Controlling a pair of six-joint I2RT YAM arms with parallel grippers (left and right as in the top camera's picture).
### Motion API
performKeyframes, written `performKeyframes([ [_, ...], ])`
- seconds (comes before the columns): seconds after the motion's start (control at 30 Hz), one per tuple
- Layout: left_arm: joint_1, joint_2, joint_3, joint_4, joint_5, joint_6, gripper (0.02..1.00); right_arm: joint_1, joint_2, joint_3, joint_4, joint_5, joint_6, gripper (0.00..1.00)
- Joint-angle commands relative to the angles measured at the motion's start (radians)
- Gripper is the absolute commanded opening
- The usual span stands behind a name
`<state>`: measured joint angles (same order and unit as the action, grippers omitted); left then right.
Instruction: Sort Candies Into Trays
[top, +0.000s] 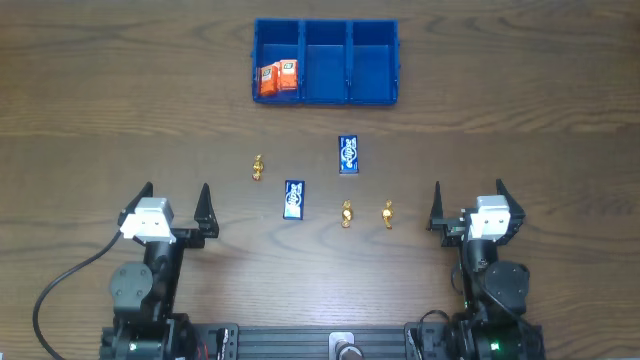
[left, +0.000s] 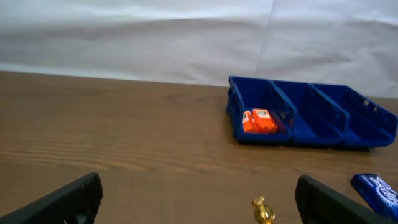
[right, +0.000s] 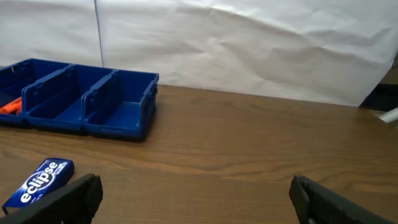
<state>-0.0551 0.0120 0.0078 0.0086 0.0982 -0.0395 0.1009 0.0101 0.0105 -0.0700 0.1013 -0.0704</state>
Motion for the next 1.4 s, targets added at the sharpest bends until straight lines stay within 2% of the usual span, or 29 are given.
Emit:
performKeyframes([
  [0.03, 0.005, -0.009, -0.003, -0.078, 0.006, 0.018, 0.996, -0.006, -0.007, -0.003, -0.003, -0.002, -0.010, 0.998],
  [0.9, 0.004, -0.008, -0.003, -0.079, 0.006, 0.018, 0.998, -0.006, -0.007, -0.003, 0.032, -0.004, -0.008, 0.998],
  [1.03, 0.004, -0.008, -0.003, -0.079, 0.006, 0.018, 0.998, -0.006, -0.007, -0.003, 0.055, -0.100, -0.004, 0.998],
  [1.1, 0.004, -0.008, -0.003, -0.079, 0.006, 0.018, 0.998, -0.006, -0.007, -0.003, 0.089, -0.151, 0.074, 0.998],
  [1.2, 0.004, -0.008, -0.003, -0.079, 0.006, 0.018, 0.998, -0.007, -0.002, 0.001, 0.088, -0.147, 0.148, 0.998],
  [1.27, 0.004, -0.008, -0.003, -0.079, 0.006, 0.018, 0.998, -0.007, 0.044, 0.041, 0.056, -0.140, 0.238, 0.998],
  [1.4, 0.004, -0.008, -0.003, -0.079, 0.006, 0.018, 0.998, -0.007, 0.229, 0.214, -0.042, -0.147, 0.288, 0.998],
])
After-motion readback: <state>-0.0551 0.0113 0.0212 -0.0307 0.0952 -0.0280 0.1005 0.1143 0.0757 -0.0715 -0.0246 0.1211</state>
